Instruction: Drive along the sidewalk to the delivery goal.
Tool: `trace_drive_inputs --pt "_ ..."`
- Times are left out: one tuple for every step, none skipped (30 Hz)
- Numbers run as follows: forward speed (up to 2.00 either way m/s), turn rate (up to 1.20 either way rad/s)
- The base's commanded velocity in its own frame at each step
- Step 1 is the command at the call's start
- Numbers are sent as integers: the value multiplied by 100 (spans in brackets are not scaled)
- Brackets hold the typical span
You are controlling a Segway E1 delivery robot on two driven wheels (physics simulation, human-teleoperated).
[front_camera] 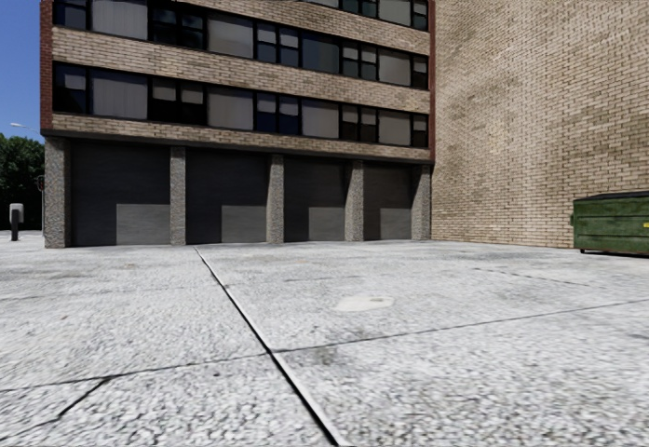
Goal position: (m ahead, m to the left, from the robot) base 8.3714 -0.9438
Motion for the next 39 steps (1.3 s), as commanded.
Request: trace_drive_inputs --pt "200 -13" --pt "200 -13" --pt "200 -14" --pt "200 -16" --pt "200 -18" --pt "200 -20" --pt "200 -22" --pt "200 -23" --pt "200 -23" --pt "200 -23" --pt "200 -23" --pt "200 -24" --pt "200 -24" --pt "200 -24" --pt "200 -24" --pt "200 -28" --pt "200 -30" --pt "200 -30" --pt "200 -30" --pt "200 -31" --pt "200 -31" --pt "200 -31" --pt "200 -31" --pt "200 -31" --pt "200 -31" --pt "200 -31" --pt "200 -31" --pt "200 -31" --pt "200 -31" --pt "200 -31" --pt "200 -31" --pt "200 -31" --pt "200 -14" --pt "200 0" --pt "200 0" --pt "200 0" --pt "200 0" --pt "200 0" --pt "200 0"
